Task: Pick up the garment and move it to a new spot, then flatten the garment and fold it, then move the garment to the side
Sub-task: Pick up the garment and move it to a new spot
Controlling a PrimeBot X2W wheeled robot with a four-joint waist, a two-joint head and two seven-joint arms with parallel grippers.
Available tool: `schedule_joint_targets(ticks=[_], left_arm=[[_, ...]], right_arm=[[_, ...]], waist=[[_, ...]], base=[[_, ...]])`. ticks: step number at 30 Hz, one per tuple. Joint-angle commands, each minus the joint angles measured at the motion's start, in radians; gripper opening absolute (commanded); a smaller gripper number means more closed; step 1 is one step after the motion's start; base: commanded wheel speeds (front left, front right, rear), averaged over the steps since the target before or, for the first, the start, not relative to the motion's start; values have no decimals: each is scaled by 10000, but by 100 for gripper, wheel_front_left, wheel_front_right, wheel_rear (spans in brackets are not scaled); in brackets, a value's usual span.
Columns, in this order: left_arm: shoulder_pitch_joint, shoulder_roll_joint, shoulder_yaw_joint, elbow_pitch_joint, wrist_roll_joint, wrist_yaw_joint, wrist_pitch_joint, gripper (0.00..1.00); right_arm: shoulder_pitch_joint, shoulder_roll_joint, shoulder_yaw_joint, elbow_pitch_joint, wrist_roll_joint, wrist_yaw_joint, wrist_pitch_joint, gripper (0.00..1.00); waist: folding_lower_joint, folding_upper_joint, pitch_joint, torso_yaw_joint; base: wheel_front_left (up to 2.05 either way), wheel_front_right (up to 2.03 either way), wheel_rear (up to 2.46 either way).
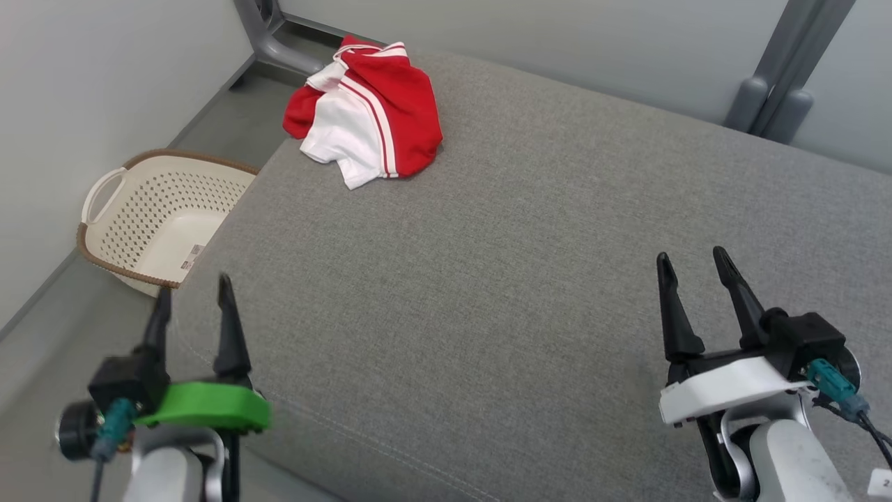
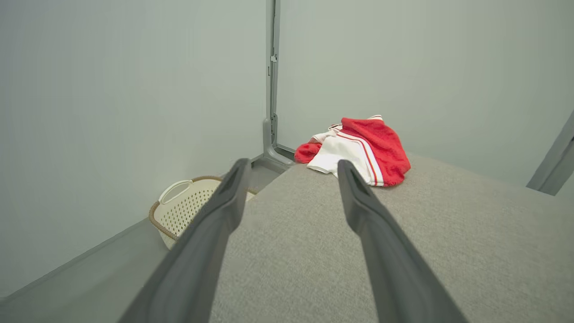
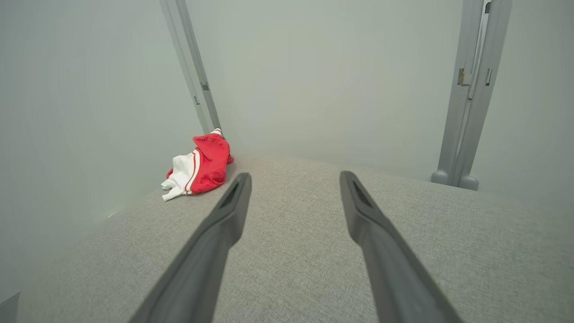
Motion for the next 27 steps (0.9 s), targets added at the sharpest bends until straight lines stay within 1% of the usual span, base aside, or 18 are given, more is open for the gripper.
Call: schedule_joint_targets(ticks=[1, 3, 7, 10, 13, 16, 20, 23, 24, 27], left_arm=[[-572, 270, 149, -11, 23, -96, 20, 100], [-1473, 751, 316, 8, 72, -254, 172, 100], [-3699, 1920, 573, 270, 75, -775, 1031, 100], [-5397, 2687, 545, 876, 79, -1212, 2054, 100], [-6840, 3159, 423, 1746, -21, -1456, 3123, 100], [-8221, 3232, 529, 2896, -379, -1517, 4008, 100], [-9388, 3133, 663, 4312, -850, -1579, 4914, 100], [-9851, 3063, 663, 5216, -1097, -1626, 5453, 100], [-9957, 3027, 699, 5545, -1156, -1512, 5619, 100], [-10146, 2878, 699, 6280, -1325, -1497, 6010, 100]], right_arm=[[-234, -33, -31, -205, -176, -15, 86, 100], [-464, -41, -112, -511, -407, -15, 290, 100], [-1006, -38, -107, -1169, -914, -15, 729, 100], [-1366, -39, -80, -1650, -1283, -15, 1075, 100], [-1603, -40, -82, -2121, -1578, -15, 1374, 100], [-1786, -75, -174, -2574, -1803, -15, 1612, 100], [-1936, -121, -261, -3079, -1933, -15, 1789, 100], [-1942, -137, -336, -3399, -1960, -15, 1847, 100], [-1906, -143, -372, -3511, -1993, -15, 1852, 100], [-1843, -135, -490, -3733, -2015, -15, 1846, 100]], waist=[[0, 0, 508, -264], [0, 0, 919, -587], [0, 0, 1855, -1413], [0, 0, 2570, -2062], [0, 0, 3284, -2623], [0, 0, 3988, -3116], [0, 0, 4817, -3713], [0, 0, 5324, -4006], [0, 0, 5476, -4085], [0, 0, 5809, -4233]], base=[[0, 0, 0], [0, 0, 0], [0, 0, 0], [0, 0, 0], [0, 0, 0], [0, 0, 0], [0, 0, 0], [0, 0, 0], [0, 0, 0], [0, 0, 0]])
